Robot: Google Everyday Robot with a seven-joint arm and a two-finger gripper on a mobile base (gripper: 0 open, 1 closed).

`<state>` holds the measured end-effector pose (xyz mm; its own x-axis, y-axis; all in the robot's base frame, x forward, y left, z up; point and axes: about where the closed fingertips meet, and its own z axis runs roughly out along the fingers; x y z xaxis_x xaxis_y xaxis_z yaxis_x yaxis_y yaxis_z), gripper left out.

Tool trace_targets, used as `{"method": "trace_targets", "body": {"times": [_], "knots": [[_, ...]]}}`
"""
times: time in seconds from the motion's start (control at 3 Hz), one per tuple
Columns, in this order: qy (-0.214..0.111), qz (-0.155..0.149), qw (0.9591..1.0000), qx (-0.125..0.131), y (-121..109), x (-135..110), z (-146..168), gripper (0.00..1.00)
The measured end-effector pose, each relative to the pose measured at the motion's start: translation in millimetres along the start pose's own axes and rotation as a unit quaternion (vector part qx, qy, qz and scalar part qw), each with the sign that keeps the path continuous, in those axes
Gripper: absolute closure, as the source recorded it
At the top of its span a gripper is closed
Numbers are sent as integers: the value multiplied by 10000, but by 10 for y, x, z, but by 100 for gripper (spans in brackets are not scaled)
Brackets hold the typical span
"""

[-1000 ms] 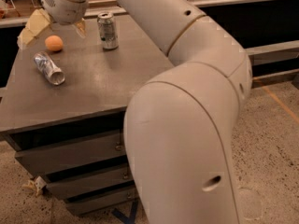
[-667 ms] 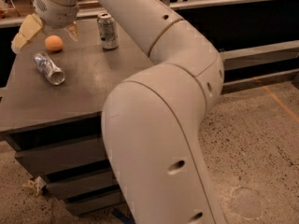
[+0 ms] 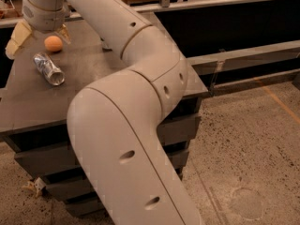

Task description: Place redbull can upright

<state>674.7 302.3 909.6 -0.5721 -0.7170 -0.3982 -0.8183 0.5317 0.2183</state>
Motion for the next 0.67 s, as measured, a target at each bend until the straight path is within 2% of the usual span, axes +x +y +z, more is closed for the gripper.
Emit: {"method": "trace_targets", "body": {"times": [0.67], "knots": [[226,99,9994,247,-103,-115,346,0]]}}
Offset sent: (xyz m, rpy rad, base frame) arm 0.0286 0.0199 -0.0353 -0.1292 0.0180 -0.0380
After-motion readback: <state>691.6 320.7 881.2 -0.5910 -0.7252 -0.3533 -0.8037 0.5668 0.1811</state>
